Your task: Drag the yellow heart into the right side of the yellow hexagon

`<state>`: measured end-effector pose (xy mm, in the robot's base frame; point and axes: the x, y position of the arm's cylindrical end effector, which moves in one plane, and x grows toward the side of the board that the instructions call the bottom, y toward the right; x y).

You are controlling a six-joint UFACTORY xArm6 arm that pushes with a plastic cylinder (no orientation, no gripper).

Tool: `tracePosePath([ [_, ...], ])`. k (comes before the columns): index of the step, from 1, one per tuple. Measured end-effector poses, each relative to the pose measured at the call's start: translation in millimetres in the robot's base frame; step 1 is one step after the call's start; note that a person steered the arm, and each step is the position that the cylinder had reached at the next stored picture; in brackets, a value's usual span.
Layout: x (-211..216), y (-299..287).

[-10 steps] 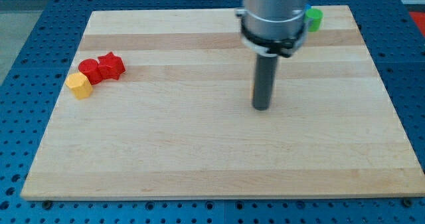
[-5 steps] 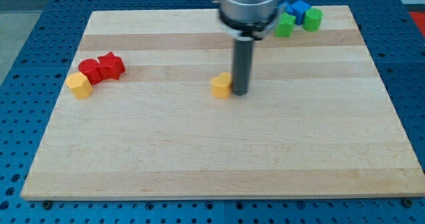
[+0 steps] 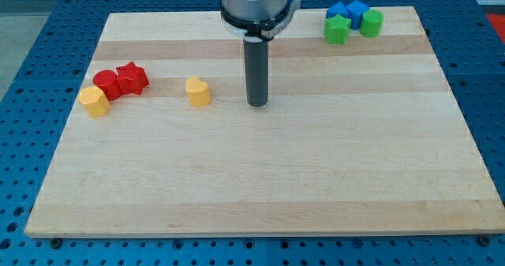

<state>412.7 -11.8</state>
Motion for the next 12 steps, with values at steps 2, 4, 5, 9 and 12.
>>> tracePosePath([
  [2,-10.5,-59.2],
  [4,-10.5,-118.0],
  [5,-10.5,-136.0],
  [9,10.3,-156.1],
  [12,42.4,-146.6],
])
